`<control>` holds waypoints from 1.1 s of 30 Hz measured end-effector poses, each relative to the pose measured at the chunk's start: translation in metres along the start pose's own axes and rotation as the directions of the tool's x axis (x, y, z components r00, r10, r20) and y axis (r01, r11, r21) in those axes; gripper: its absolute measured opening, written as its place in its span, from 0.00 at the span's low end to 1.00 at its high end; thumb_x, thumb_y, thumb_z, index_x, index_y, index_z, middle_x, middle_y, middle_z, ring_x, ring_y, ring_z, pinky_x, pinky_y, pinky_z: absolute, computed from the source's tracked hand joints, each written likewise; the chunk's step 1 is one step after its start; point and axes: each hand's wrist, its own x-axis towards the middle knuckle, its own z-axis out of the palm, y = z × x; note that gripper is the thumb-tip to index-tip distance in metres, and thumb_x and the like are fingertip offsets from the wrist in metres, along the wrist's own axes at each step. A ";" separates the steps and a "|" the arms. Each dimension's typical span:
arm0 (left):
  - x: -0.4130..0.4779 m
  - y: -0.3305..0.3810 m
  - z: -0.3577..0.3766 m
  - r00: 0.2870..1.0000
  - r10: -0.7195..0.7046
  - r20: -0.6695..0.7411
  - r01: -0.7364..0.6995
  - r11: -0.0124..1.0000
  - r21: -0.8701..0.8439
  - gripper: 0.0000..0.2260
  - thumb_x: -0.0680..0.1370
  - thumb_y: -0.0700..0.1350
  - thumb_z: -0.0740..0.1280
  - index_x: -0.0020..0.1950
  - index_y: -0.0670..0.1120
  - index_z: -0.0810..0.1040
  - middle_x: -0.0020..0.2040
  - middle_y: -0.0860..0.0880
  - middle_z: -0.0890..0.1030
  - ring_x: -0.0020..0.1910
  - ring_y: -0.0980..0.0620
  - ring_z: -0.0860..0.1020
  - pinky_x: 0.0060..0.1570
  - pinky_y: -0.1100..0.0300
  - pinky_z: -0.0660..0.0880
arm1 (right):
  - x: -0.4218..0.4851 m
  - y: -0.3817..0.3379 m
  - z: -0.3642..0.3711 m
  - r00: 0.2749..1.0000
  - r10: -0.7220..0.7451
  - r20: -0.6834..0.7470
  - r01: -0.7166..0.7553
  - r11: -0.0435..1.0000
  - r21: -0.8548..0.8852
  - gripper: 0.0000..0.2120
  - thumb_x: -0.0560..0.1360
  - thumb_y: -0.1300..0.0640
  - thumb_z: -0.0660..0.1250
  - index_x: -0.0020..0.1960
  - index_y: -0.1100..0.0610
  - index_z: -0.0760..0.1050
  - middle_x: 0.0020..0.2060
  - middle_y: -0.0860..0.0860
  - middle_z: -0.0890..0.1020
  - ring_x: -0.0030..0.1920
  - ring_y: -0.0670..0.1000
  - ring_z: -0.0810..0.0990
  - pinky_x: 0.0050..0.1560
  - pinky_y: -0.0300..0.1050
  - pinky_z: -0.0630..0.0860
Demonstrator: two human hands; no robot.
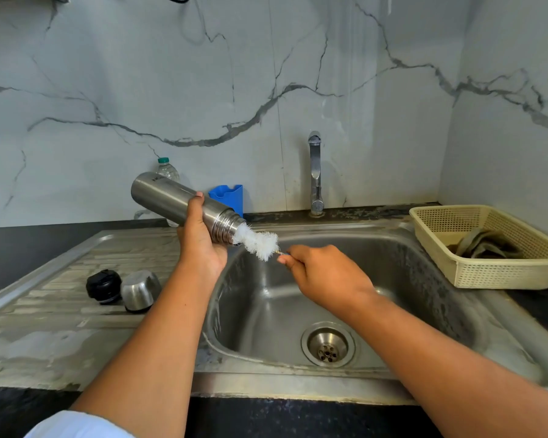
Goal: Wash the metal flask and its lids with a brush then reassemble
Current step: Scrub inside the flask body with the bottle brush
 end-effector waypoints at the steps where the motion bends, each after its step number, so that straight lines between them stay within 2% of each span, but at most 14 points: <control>1: 0.000 0.000 -0.001 1.000 0.001 -0.005 -0.001 1.000 -0.003 0.30 0.75 0.50 0.77 0.73 0.42 0.72 0.57 0.42 0.84 0.45 0.46 0.85 0.40 0.51 0.83 | 0.000 -0.001 0.000 1.000 -0.009 -0.015 0.008 0.997 -0.076 0.18 0.85 0.40 0.51 0.46 0.50 0.70 0.31 0.48 0.72 0.35 0.58 0.73 0.31 0.48 0.63; 2: 0.000 -0.001 -0.001 1.000 0.000 -0.012 0.000 1.000 -0.003 0.30 0.74 0.50 0.77 0.72 0.43 0.72 0.60 0.41 0.84 0.46 0.46 0.86 0.41 0.50 0.83 | -0.001 -0.003 -0.001 0.999 -0.020 -0.034 0.015 0.989 -0.150 0.18 0.85 0.40 0.50 0.50 0.50 0.71 0.32 0.48 0.72 0.35 0.58 0.71 0.32 0.48 0.62; 4: 0.000 -0.002 0.000 0.999 0.002 -0.039 -0.001 1.000 0.009 0.29 0.74 0.50 0.77 0.71 0.43 0.72 0.62 0.41 0.83 0.45 0.46 0.86 0.39 0.50 0.83 | -0.002 -0.005 -0.003 0.996 -0.053 -0.070 0.033 0.965 -0.260 0.19 0.86 0.40 0.48 0.56 0.50 0.73 0.37 0.51 0.79 0.36 0.60 0.71 0.35 0.49 0.64; 7: 0.000 -0.005 0.001 0.996 -0.003 -0.087 0.007 0.999 0.039 0.26 0.75 0.49 0.77 0.69 0.44 0.72 0.58 0.41 0.84 0.42 0.46 0.86 0.36 0.50 0.82 | -0.005 -0.007 -0.004 0.987 -0.128 -0.099 0.088 0.937 -0.337 0.18 0.86 0.42 0.49 0.59 0.51 0.72 0.44 0.53 0.83 0.41 0.63 0.79 0.35 0.49 0.66; 10: -0.003 -0.007 0.002 0.995 -0.024 -0.100 0.030 0.997 0.066 0.27 0.75 0.50 0.77 0.68 0.44 0.72 0.59 0.41 0.84 0.44 0.45 0.87 0.36 0.49 0.82 | -0.004 -0.006 -0.002 0.978 -0.178 -0.108 0.122 0.912 -0.391 0.19 0.86 0.42 0.48 0.59 0.53 0.72 0.44 0.52 0.83 0.41 0.62 0.81 0.34 0.49 0.67; 13: -0.005 -0.007 0.004 0.988 0.022 -0.154 -0.006 0.995 0.098 0.24 0.76 0.48 0.77 0.66 0.44 0.70 0.56 0.43 0.83 0.43 0.46 0.86 0.32 0.51 0.82 | -0.002 -0.005 0.001 0.975 -0.197 -0.107 0.139 0.906 -0.401 0.19 0.86 0.42 0.48 0.61 0.53 0.71 0.44 0.52 0.83 0.41 0.62 0.81 0.34 0.49 0.68; 16: -0.007 -0.008 0.007 0.985 0.049 -0.165 -0.029 0.992 0.119 0.24 0.76 0.47 0.76 0.66 0.44 0.68 0.58 0.43 0.82 0.44 0.46 0.86 0.33 0.52 0.82 | -0.002 -0.004 0.007 0.962 -0.236 -0.136 0.163 0.900 -0.403 0.18 0.86 0.43 0.50 0.61 0.54 0.72 0.42 0.52 0.83 0.37 0.61 0.81 0.31 0.48 0.67; 20: -0.007 -0.011 0.008 0.983 0.056 -0.175 -0.037 0.993 0.115 0.24 0.77 0.47 0.76 0.66 0.43 0.69 0.57 0.42 0.82 0.40 0.48 0.86 0.32 0.52 0.82 | -0.002 -0.005 0.008 0.949 -0.252 -0.188 0.148 0.885 -0.442 0.18 0.86 0.44 0.53 0.57 0.56 0.74 0.36 0.51 0.80 0.28 0.58 0.71 0.27 0.46 0.63; 22: -0.009 -0.016 0.009 0.988 0.044 -0.149 -0.022 0.989 0.149 0.25 0.76 0.47 0.77 0.67 0.43 0.70 0.57 0.42 0.83 0.41 0.48 0.87 0.37 0.49 0.84 | -0.003 -0.012 0.009 0.965 -0.222 -0.142 0.141 0.890 -0.434 0.17 0.87 0.46 0.51 0.60 0.56 0.71 0.36 0.50 0.74 0.31 0.56 0.70 0.29 0.48 0.65; 24: -0.014 -0.027 0.011 0.998 -0.031 -0.059 0.042 0.979 0.202 0.26 0.74 0.49 0.78 0.67 0.43 0.72 0.59 0.41 0.83 0.46 0.45 0.87 0.46 0.46 0.85 | 0.001 -0.020 0.010 0.976 -0.183 -0.117 0.117 0.896 -0.428 0.11 0.86 0.53 0.55 0.62 0.57 0.69 0.38 0.51 0.73 0.33 0.57 0.71 0.31 0.49 0.66; 26: -0.018 -0.038 0.016 0.997 -0.080 0.014 0.075 0.972 0.224 0.26 0.73 0.50 0.78 0.66 0.43 0.75 0.59 0.40 0.84 0.49 0.44 0.86 0.47 0.47 0.85 | 0.005 -0.025 0.008 0.985 -0.101 -0.138 0.041 0.922 -0.384 0.10 0.83 0.58 0.59 0.63 0.58 0.69 0.41 0.54 0.79 0.35 0.60 0.73 0.33 0.50 0.67; 29: -0.013 -0.035 0.020 0.999 -0.037 0.033 0.029 0.979 0.203 0.30 0.69 0.51 0.80 0.67 0.43 0.76 0.58 0.41 0.84 0.50 0.44 0.86 0.47 0.48 0.84 | 0.006 -0.023 0.001 0.997 0.025 -0.074 -0.034 0.991 -0.132 0.12 0.83 0.50 0.60 0.61 0.56 0.72 0.47 0.57 0.82 0.44 0.62 0.80 0.39 0.51 0.74; 31: -0.007 -0.024 0.015 0.998 -0.038 0.045 0.031 0.987 0.157 0.36 0.65 0.53 0.81 0.69 0.43 0.75 0.54 0.42 0.83 0.45 0.44 0.85 0.45 0.49 0.83 | 0.004 -0.020 -0.002 0.999 0.030 0.011 -0.031 0.998 0.055 0.12 0.81 0.46 0.65 0.55 0.54 0.75 0.42 0.52 0.81 0.41 0.54 0.80 0.42 0.49 0.77; 33: -0.003 -0.020 0.008 0.997 -0.045 0.056 0.038 0.993 0.112 0.40 0.63 0.55 0.80 0.71 0.43 0.74 0.53 0.42 0.82 0.43 0.45 0.85 0.43 0.49 0.82 | 0.003 -0.021 -0.002 0.997 0.025 0.070 -0.037 0.984 0.177 0.13 0.77 0.43 0.70 0.49 0.53 0.75 0.36 0.47 0.79 0.37 0.47 0.78 0.40 0.46 0.76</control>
